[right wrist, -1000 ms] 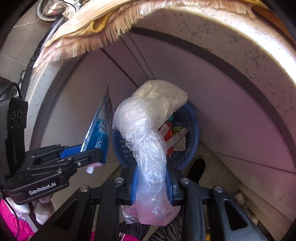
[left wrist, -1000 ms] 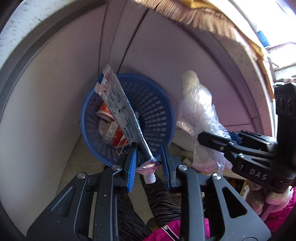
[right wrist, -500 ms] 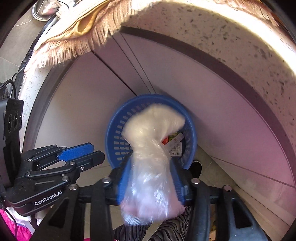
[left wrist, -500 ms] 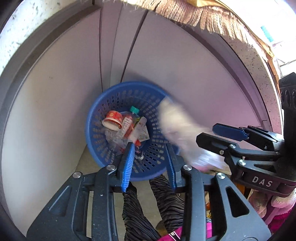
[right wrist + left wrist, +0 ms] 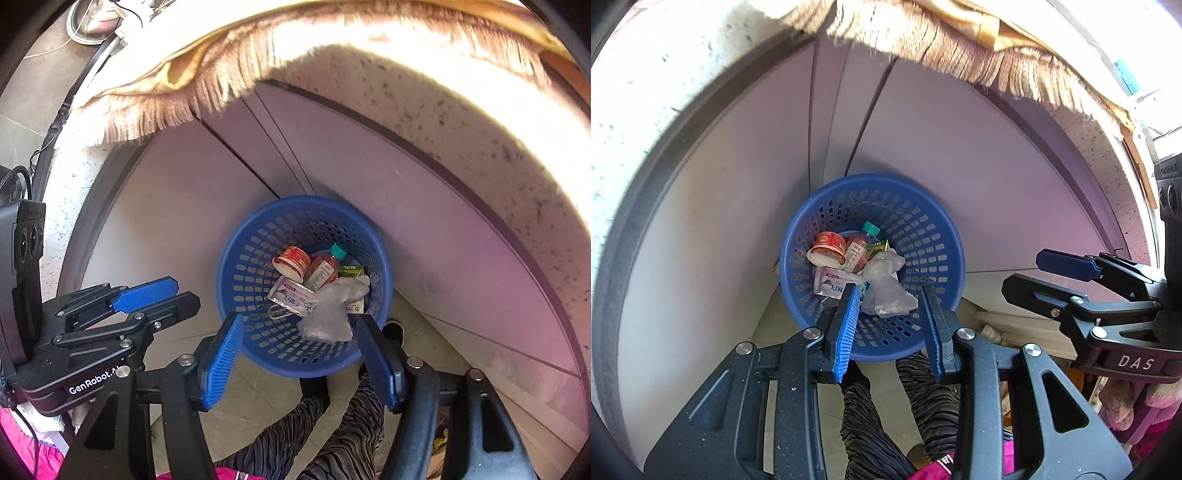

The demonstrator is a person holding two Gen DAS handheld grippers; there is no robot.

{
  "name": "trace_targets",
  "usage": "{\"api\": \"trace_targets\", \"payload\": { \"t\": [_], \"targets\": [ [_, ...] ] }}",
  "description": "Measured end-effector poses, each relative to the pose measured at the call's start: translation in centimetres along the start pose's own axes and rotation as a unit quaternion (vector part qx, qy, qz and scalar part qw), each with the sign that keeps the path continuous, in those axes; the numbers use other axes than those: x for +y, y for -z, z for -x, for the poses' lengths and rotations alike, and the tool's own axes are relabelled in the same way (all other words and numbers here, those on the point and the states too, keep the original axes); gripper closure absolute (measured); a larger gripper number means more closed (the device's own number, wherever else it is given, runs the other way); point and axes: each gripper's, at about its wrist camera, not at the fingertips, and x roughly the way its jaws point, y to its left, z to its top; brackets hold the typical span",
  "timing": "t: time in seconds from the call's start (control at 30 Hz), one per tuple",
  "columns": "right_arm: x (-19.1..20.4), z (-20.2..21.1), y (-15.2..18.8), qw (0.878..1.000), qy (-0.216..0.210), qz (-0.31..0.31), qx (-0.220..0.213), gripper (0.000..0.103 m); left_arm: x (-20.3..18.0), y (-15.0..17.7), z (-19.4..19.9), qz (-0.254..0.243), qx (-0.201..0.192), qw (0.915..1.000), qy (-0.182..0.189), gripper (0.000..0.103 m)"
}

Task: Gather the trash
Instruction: 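Open both tools to drop the tube and bag into the basket, then move both tools back over the cloth toward the orange peel and lid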

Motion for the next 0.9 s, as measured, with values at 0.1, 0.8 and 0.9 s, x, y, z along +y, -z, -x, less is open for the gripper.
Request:
{"api": "trace_targets", "payload": {
  "t": [0.1,0.8,0.9],
  "targets": [
    [0.3,0.9,-0.1,1.000,-0.001,0.007,-0.001,0.027,0.1,-0.4,0.8,0.000,-0.007,1.0000,-0.002,0.070],
    [-0.4,11.4,-3.1,0.994,-0.059,0.059,-0.071,0.014,-2.1,-6.6,11.9,0.012,-0.155,0.9877,0.017,0.068],
    [-0.9,13.3,-4.5,0.992,-0.066,0.058,-0.092,0.011,-2.6,-8.3,13.2,0.020,-0.176,0.9839,0.018,0.068]
  ]
}}
